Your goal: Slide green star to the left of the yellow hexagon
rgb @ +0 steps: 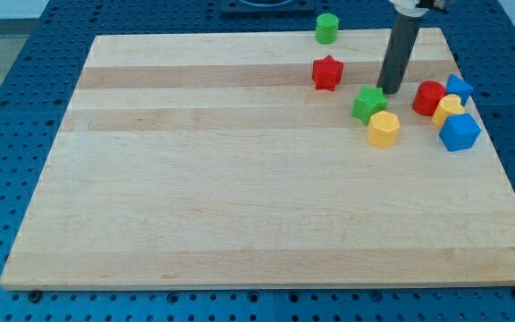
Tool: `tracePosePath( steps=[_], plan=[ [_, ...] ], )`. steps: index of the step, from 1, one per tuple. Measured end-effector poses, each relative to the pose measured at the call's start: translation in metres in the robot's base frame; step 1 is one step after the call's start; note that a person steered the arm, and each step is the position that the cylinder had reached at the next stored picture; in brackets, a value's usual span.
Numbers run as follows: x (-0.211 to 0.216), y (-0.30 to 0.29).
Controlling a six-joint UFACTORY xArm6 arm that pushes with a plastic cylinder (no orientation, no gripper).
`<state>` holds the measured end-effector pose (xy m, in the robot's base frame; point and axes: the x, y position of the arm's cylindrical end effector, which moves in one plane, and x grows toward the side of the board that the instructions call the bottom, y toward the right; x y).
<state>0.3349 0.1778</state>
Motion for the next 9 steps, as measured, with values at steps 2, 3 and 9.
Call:
tracePosePath(
  steps=[2,3,9],
  plan=[
    [0.023,-0.017],
    [0.027,-0.031],
    [0.068,-0.055]
  ],
)
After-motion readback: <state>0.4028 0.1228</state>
